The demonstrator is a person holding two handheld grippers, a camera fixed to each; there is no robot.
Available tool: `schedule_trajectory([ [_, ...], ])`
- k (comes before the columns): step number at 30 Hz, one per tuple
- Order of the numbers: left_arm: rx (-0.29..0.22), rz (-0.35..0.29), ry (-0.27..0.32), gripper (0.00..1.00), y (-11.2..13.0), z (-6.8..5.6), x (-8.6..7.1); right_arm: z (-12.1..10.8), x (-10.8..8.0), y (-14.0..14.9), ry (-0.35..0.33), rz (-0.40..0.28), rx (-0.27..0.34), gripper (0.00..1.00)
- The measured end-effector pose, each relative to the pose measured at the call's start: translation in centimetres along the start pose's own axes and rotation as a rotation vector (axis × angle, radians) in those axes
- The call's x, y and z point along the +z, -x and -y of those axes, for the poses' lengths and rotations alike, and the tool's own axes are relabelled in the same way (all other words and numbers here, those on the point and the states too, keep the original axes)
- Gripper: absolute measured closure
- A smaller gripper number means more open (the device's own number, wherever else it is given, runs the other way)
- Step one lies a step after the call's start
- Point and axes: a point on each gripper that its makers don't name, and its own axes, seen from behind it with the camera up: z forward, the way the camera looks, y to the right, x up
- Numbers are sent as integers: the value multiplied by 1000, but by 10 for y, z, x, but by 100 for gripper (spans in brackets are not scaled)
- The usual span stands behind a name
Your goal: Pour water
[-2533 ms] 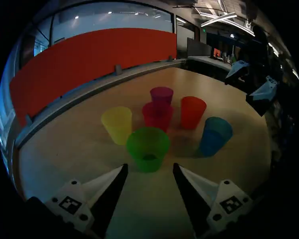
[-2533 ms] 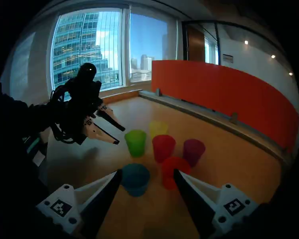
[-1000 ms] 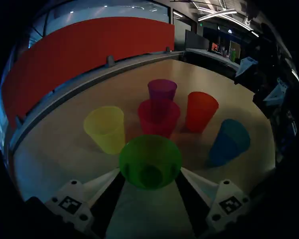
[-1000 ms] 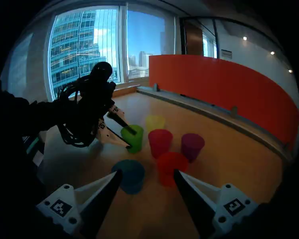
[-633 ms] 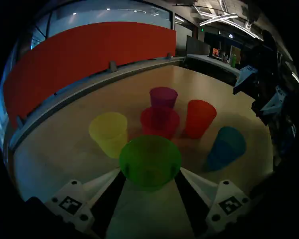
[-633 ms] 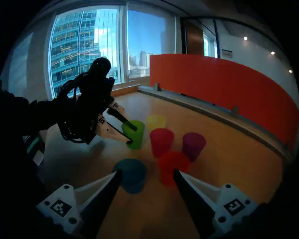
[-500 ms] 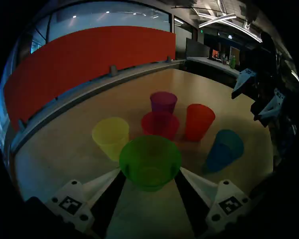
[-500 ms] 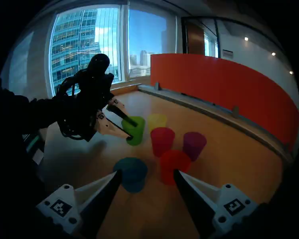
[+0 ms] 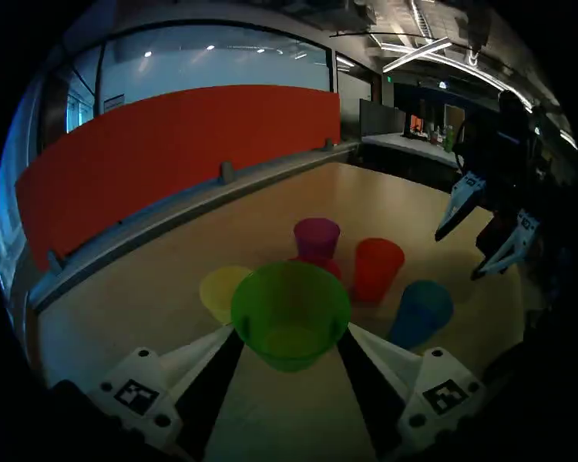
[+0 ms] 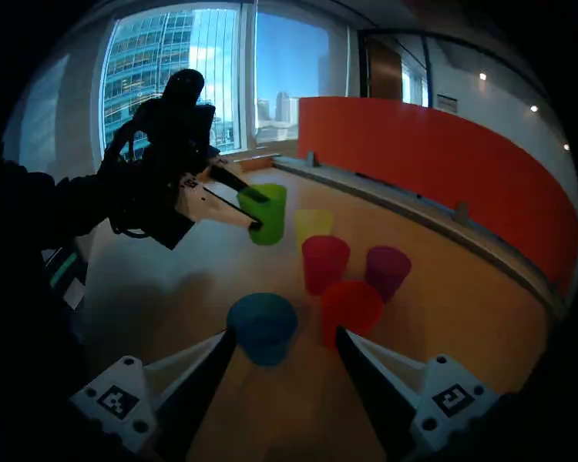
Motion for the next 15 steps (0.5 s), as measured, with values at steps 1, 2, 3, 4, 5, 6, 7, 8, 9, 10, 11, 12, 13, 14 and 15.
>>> schedule_trajectory([
  [1, 1, -6, -3, 18, -2, 1, -2, 1, 1, 2, -1, 2, -1, 1],
  [2, 1, -13, -6, 19, -5, 2, -3, 2, 2, 3, -2, 5, -2, 1],
  [3, 2, -19, -9, 19, -7, 3, -5, 2, 3, 5, -3, 7, -3, 1],
  [4, 1, -25, -12, 19, -9, 3, -6, 3, 4, 7, -5, 11, -4, 1],
  [5, 0, -32, -14, 18, -11, 4, -8, 4, 5, 9, -7, 14, -6, 1],
  [6, -1, -38, -17, 18, -13, 4, -9, 5, 6, 11, -8, 17, -8, 1],
  [7, -3, -43, -18, 18, -15, 5, -10, 6, 7, 13, -10, 21, -10, 1],
  [8, -5, -49, -19, 18, -17, 5, -12, 7, 9, 15, -11, 24, -13, 1],
  [9, -6, -55, -20, 18, -19, 5, -13, 8, 10, 17, -12, 28, -15, 1],
  [10, -8, -60, -20, 19, -21, 5, -15, 8, 11, 18, -12, 31, -15, 1],
  [11, -10, -66, -20, 18, -23, 5, -16, 9, 13, 20, -12, 35, -16, 1],
  [12, -12, -71, -20, 18, -25, 6, -17, 9, 14, 21, -12, 39, -17, 1],
  [13, -13, -75, -21, 18, -26, 6, -18, 10, 15, 22, -12, 40, -16, 1],
  [14, -14, -80, -22, 19, -27, 6, -19, 10, 17, 24, -12, 42, -16, 1],
  [15, -16, -83, -23, 18, -28, 7, -20, 11, 18, 25, -12, 44, -16, 1],
])
